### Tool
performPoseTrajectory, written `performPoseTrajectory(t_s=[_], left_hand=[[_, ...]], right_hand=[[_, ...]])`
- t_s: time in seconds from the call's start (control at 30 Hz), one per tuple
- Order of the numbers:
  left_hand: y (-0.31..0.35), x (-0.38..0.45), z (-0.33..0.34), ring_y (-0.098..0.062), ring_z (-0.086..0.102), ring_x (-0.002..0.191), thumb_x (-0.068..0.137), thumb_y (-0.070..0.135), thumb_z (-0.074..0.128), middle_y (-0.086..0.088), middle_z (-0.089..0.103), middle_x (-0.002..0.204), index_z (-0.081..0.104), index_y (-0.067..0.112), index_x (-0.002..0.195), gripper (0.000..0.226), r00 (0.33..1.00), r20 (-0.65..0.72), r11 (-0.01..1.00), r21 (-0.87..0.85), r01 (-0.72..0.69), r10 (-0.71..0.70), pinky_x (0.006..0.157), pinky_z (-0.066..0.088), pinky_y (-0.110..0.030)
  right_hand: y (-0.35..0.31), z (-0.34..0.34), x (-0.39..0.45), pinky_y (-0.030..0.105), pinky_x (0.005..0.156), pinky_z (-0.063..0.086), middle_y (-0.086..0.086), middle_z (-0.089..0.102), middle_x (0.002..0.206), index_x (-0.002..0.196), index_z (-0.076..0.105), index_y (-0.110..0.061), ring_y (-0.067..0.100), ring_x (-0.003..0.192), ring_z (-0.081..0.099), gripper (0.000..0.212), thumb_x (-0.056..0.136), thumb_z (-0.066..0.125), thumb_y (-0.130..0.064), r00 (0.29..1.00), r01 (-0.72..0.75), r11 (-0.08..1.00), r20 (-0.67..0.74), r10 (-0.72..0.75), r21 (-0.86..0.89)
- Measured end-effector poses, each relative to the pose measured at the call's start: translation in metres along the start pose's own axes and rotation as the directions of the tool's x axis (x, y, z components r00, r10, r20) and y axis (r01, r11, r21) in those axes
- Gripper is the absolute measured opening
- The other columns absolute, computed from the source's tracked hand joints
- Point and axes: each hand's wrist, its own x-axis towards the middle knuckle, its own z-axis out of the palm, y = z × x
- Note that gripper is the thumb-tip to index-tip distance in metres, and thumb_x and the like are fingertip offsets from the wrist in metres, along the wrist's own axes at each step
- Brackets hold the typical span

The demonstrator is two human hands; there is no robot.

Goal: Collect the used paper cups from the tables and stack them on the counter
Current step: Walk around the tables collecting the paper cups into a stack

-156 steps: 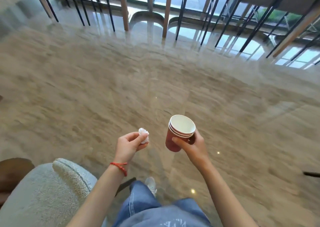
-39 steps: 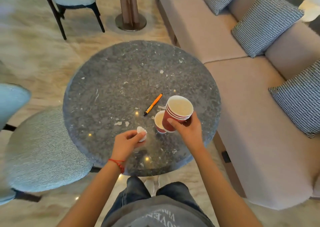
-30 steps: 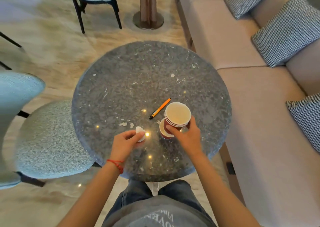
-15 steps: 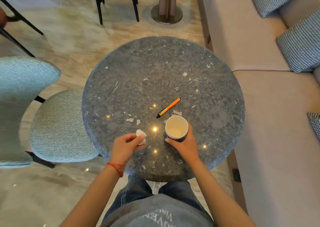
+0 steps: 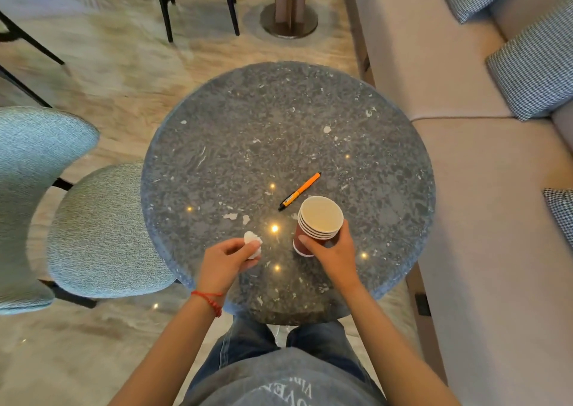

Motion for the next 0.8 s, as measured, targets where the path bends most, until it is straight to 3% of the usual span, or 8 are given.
performPoseTrajectory(t_s=[0.1,0.27,0.33,0.47,0.57,0.73,0.8], left_hand=[[0.003,0.006,0.008,-0.010,0.070,0.067,0.079,0.009,0.068,0.004,0.073,0.068,0.071,0.014,0.078,0.006,0.997,0.074,1.000,0.028,0.006,-0.008,0.058,0.053,-0.015],[-0.002,0.014,0.030,-0.015,0.067,0.070,0.080,0.007,0.067,-0.003,0.071,0.072,0.070,0.012,0.075,0.007,0.977,0.207,0.990,0.137,0.015,-0.043,0.062,0.056,-0.018],[-0.006,0.016,0.043,-0.014,0.067,0.070,0.080,0.006,0.067,-0.004,0.070,0.074,0.070,0.009,0.079,0.004,0.959,0.273,0.982,0.186,0.029,-0.080,0.061,0.055,-0.017],[-0.017,0.011,0.076,-0.007,0.068,0.061,0.080,0.005,0.068,0.004,0.071,0.064,0.069,0.003,0.082,0.004,0.899,0.408,0.955,0.296,0.032,-0.157,0.057,0.053,-0.014],[-0.028,0.001,0.102,-0.006,0.067,0.060,0.079,0.006,0.069,0.006,0.071,0.060,0.069,0.007,0.079,0.001,0.852,0.490,0.931,0.366,-0.008,-0.185,0.057,0.054,-0.016],[-0.048,-0.027,0.136,-0.008,0.068,0.063,0.076,0.008,0.073,0.004,0.072,0.062,0.072,0.013,0.072,0.006,0.751,0.618,0.878,0.466,-0.110,-0.233,0.063,0.057,-0.019],[-0.056,-0.041,0.149,-0.006,0.067,0.062,0.076,0.007,0.072,0.004,0.071,0.061,0.072,0.015,0.070,0.010,0.715,0.652,0.867,0.480,-0.131,-0.253,0.059,0.055,-0.017]], right_hand=[[0.002,-0.006,-0.010,0.021,0.090,0.048,-0.018,0.057,0.116,0.114,0.045,-0.042,0.001,0.110,0.054,0.065,0.065,0.084,-0.022,0.998,-0.037,0.997,-0.039,0.039,0.063],[0.011,-0.022,-0.042,0.018,0.087,0.047,-0.021,0.056,0.112,0.123,0.044,-0.032,0.003,0.106,0.056,0.069,0.067,0.083,-0.020,0.963,-0.087,0.988,-0.244,0.115,0.125],[0.016,-0.032,-0.059,0.013,0.079,0.049,-0.021,0.057,0.109,0.116,0.046,-0.034,-0.003,0.100,0.059,0.063,0.067,0.082,-0.017,0.934,-0.095,0.983,-0.328,0.142,0.155],[0.028,-0.053,-0.102,0.004,0.072,0.047,-0.022,0.059,0.105,0.109,0.048,-0.037,-0.017,0.094,0.057,0.060,0.067,0.083,-0.012,0.850,-0.119,0.975,-0.488,0.199,0.189],[0.036,-0.068,-0.134,0.003,0.069,0.046,-0.022,0.060,0.103,0.114,0.048,-0.032,-0.017,0.090,0.058,0.062,0.066,0.083,-0.014,0.776,-0.141,0.965,-0.581,0.246,0.220],[0.046,-0.089,-0.185,0.004,0.068,0.047,-0.020,0.061,0.100,0.103,0.048,-0.039,-0.017,0.087,0.059,0.056,0.067,0.082,-0.013,0.635,-0.149,0.938,-0.696,0.334,0.314],[0.052,-0.095,-0.207,0.005,0.069,0.048,-0.015,0.062,0.104,0.108,0.048,-0.036,-0.014,0.088,0.059,0.058,0.067,0.082,-0.013,0.588,-0.135,0.927,-0.725,0.358,0.349]])
